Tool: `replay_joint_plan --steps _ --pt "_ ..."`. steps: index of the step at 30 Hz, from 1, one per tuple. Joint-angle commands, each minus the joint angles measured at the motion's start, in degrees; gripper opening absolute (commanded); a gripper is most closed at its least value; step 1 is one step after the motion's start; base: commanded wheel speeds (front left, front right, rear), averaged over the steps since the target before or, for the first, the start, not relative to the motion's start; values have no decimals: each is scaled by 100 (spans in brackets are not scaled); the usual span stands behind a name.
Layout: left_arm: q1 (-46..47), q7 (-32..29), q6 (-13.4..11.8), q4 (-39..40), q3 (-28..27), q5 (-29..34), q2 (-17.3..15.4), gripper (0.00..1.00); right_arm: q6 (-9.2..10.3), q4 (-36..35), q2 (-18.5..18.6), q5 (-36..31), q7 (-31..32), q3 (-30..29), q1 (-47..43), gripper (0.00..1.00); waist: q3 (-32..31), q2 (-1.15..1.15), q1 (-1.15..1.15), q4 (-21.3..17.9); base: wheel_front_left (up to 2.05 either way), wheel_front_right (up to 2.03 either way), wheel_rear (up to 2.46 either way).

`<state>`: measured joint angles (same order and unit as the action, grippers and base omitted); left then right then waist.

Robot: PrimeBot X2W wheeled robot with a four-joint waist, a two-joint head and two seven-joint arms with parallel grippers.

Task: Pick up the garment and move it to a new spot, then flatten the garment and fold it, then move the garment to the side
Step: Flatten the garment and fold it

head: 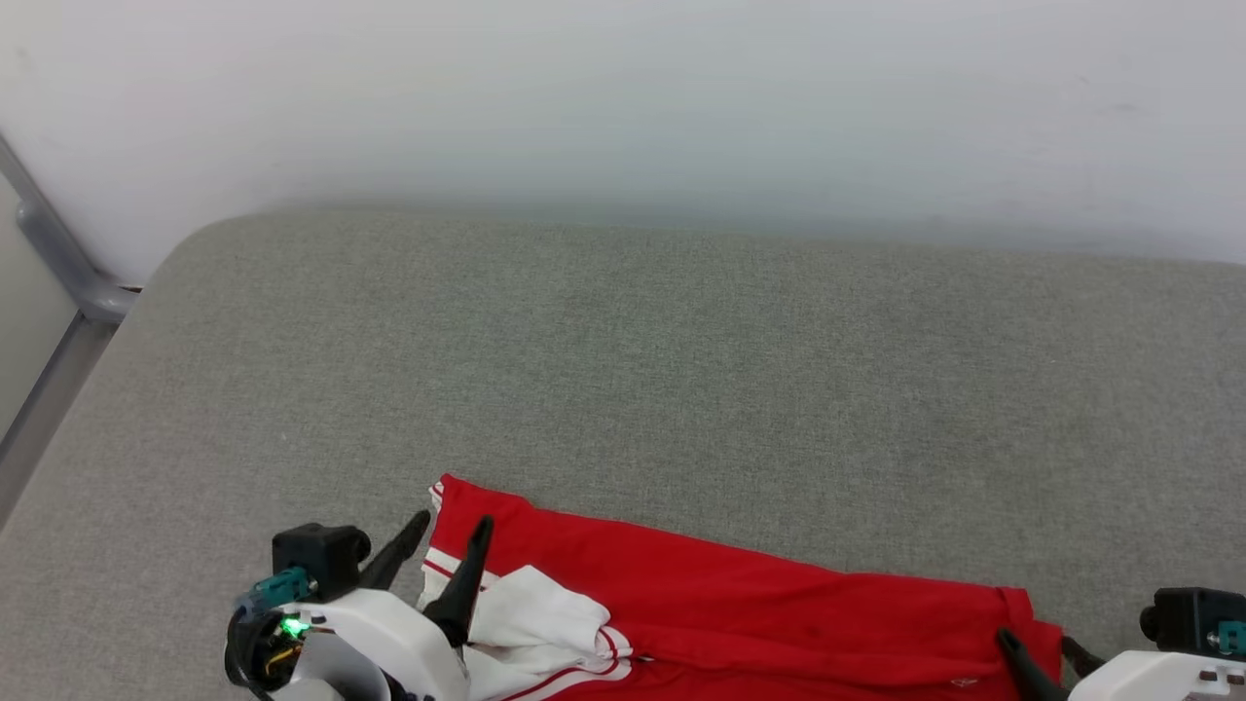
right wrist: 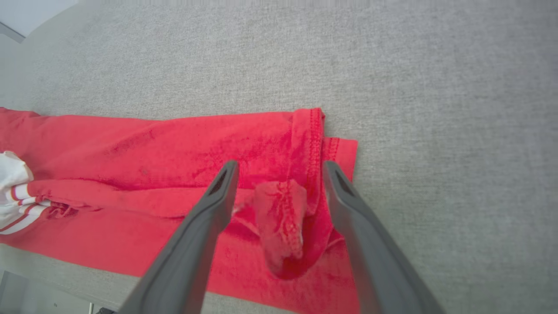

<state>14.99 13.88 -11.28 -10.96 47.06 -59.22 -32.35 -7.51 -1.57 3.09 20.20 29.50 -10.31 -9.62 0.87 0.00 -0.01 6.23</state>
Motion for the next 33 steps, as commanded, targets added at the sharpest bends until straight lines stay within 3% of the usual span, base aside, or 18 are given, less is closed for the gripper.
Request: replay_joint_plan --steps 1,3,7,13,17,29,30,31,32,33 --pt "47 83 -66 122 -138 214 -4 100 5 -92 8 -50 90 -56 64 100 -19 0 1 -4 0 0 0" --pt "45 108 -134 199 -263 332 12 100 5 -138 37 -79 148 -100 104 100 -25 0 1 0 0 0 0" --pt "-212 136 -415 783 -1124 1292 209 100 5 -266 249 -273 673 -321 168 100 2 0 1 71 0 0 0" --pt "-628 133 -490 1373 -1925 2189 485 100 5 -308 587 -318 1270 -368 217 100 129 0 1 201 0 0 0" --pt "-896 134 -391 1627 -2265 2620 669 100 5 -251 693 -254 1553 -297 200 100 256 0 1 346 0 0 0" --pt "-1062 131 26 1656 -2493 3130 1021 100 4 618 325 13 1767 -35 125 100 669 0 1 592 0 0 0" --pt "-1038 130 62 1644 -2509 3155 1048 100 4 677 298 56 1785 1 146 46 679 0 1 592 0 0 0" --pt "-1028 130 87 1608 -2513 3184 1059 100 3 714 297 88 1774 37 163 14 679 0 1 590 0 0 0" --pt "-1025 130 113 1584 -2528 3205 1069 100 0 745 303 104 1761 63 181 0 671 0 1 581 0 0 0" --pt "-1022 130 128 1562 -2544 3238 1084 100 -4 761 323 128 1761 88 211 0 651 0 1 568 0 0 0"
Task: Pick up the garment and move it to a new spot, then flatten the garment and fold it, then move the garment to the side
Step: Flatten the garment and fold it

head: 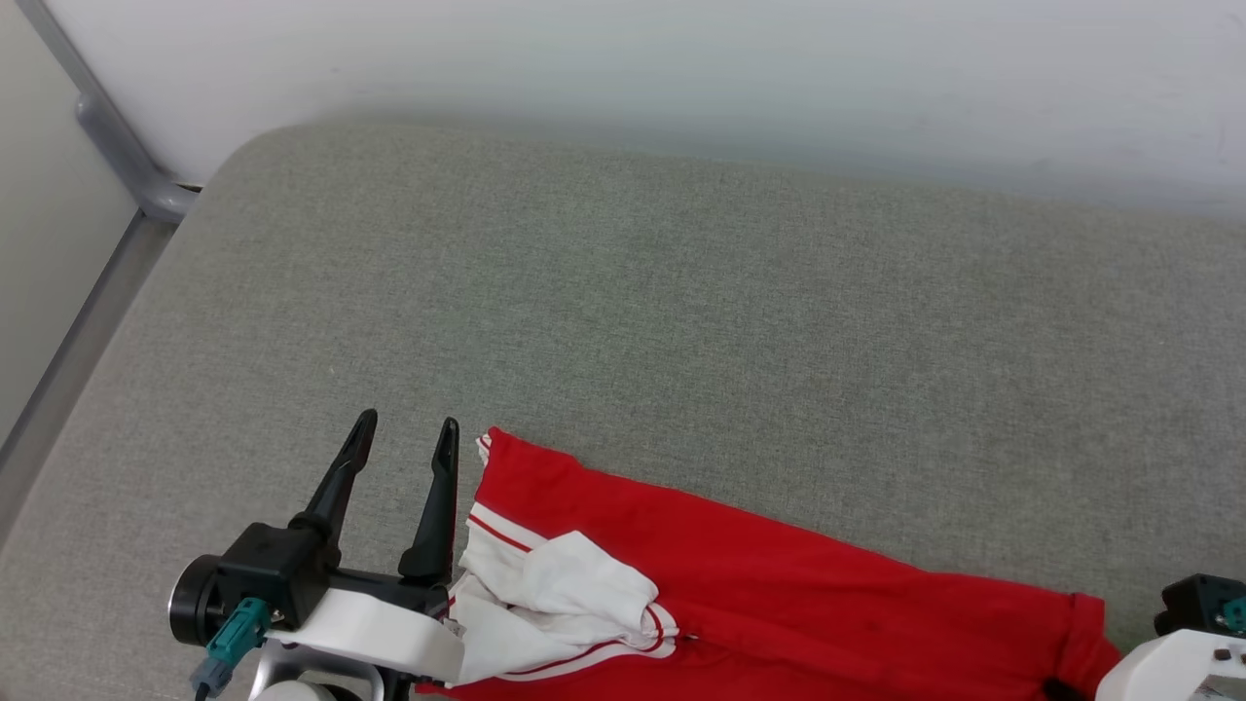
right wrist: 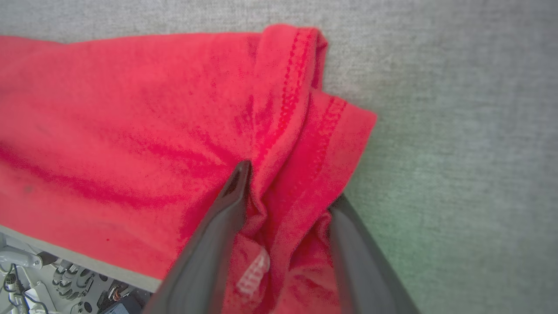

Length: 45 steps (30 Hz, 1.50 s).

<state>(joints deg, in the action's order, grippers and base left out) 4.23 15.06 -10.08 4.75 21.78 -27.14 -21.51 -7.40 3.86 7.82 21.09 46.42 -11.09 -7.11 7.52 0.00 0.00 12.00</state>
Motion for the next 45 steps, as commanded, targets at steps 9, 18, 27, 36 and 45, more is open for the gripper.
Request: replay_joint_plan --steps 9,18,27,36,45 --pt "-157 13 29 -190 -48 164 18 100 -7 -204 160 167 34 96 183 0 -398 0 0 -165 0 0 0" --pt "-290 -57 -74 -191 24 219 -37 100 -6 -450 277 67 306 -977 77 0 -649 0 0 -245 0 0 0" --pt "-351 -102 -136 -178 70 221 -64 100 -7 -723 -190 576 840 -2008 212 0 -726 0 0 -283 0 0 0" --pt "-303 -157 -132 -180 136 223 -69 100 -7 -350 -505 3514 2140 -1710 475 0 -742 0 0 -216 0 0 0" --pt "-59 -152 -14 -236 232 198 -32 100 -7 242 -500 5406 1370 88 720 0 -538 0 0 -26 0 0 0"
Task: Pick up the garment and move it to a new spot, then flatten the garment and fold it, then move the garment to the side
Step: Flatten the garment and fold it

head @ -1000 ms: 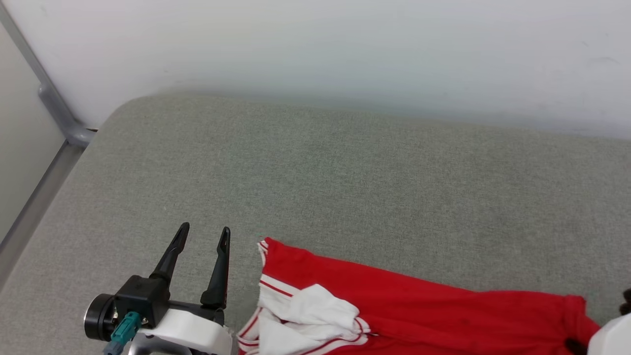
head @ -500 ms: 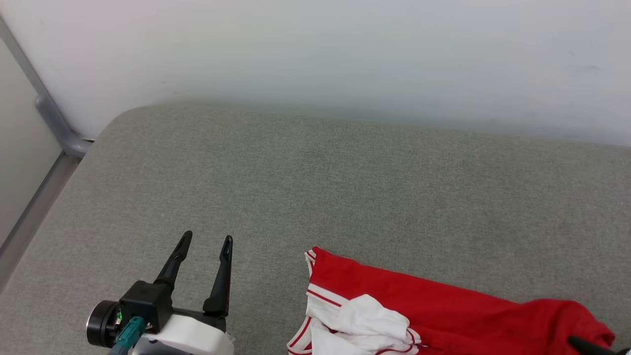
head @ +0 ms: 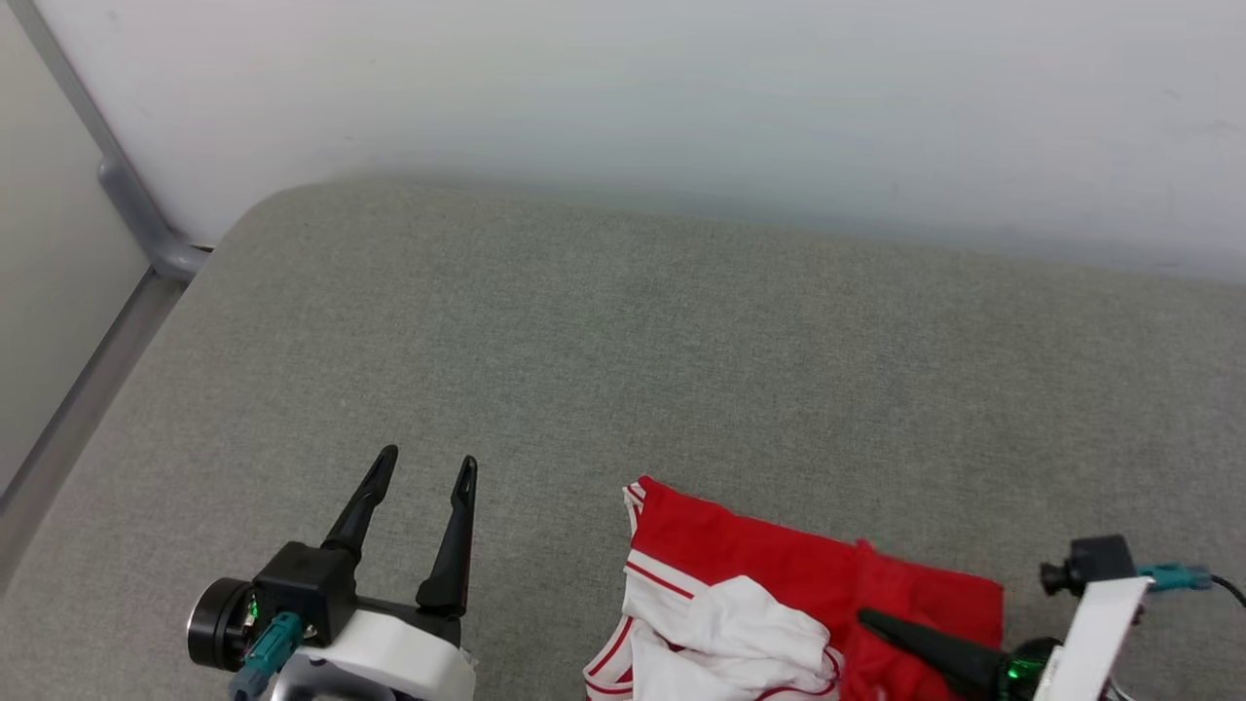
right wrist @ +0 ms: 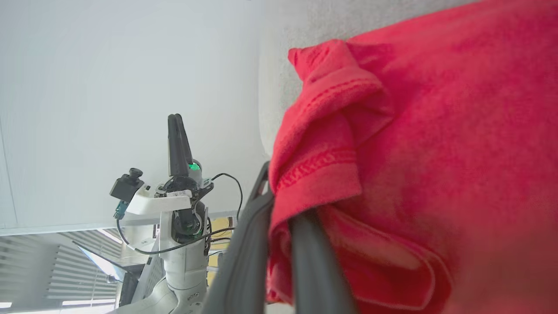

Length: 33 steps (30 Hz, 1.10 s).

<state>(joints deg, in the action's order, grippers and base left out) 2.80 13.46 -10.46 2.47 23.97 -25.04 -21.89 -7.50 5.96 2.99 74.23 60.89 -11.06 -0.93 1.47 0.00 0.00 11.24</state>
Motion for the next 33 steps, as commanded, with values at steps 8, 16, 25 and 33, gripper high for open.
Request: replay_joint_plan --steps 8,16,25,33 --pt "332 65 106 -90 39 13 90 100 2 305 -13 617 -990 1457 645 0 441 0 0 261 0 0 0" --pt "572 136 214 -238 24 42 232 100 2 919 -12 227 -1748 2226 1141 0 790 0 0 364 0 0 0" --pt "636 167 310 -404 -31 92 343 100 2 806 -15 236 -1952 2596 1259 100 787 0 0 300 0 0 0" --pt "490 178 313 -468 -44 149 360 100 2 -97 212 -380 -2521 2660 1212 100 521 0 0 149 0 0 0"
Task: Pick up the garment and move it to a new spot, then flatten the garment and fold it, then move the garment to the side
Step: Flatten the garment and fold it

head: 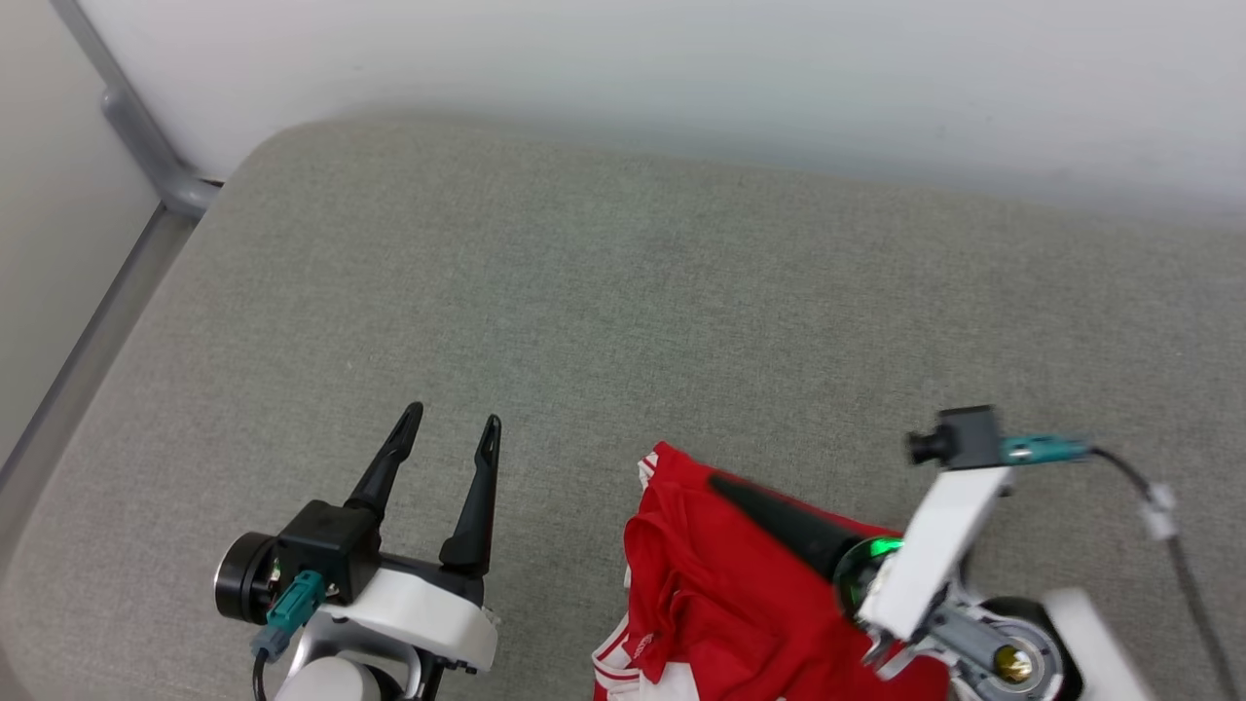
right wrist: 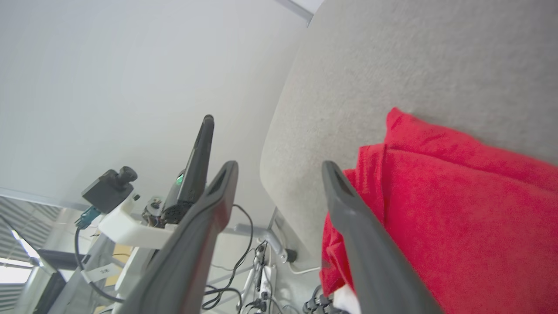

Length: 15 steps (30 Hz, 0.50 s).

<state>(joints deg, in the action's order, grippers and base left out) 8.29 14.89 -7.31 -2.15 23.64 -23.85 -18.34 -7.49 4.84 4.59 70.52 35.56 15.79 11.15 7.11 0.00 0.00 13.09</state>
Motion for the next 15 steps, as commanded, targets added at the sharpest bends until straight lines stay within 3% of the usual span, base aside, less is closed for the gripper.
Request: replay_joint_plan --steps 1,7,15 --pt "-80 35 -20 -7 -19 36 0 100 1 -54 124 -276 -244 -106 -13 100 -71 0 0 -63 0 0 0" --pt "-208 37 -89 -27 -74 11 -49 100 1 -235 305 -1776 -1361 -736 -213 100 -258 0 0 -233 0 0 0" --pt "-402 37 -293 -46 -228 -41 -127 100 1 -794 339 -4107 -2064 -2065 -633 100 -503 0 0 -468 0 0 0"
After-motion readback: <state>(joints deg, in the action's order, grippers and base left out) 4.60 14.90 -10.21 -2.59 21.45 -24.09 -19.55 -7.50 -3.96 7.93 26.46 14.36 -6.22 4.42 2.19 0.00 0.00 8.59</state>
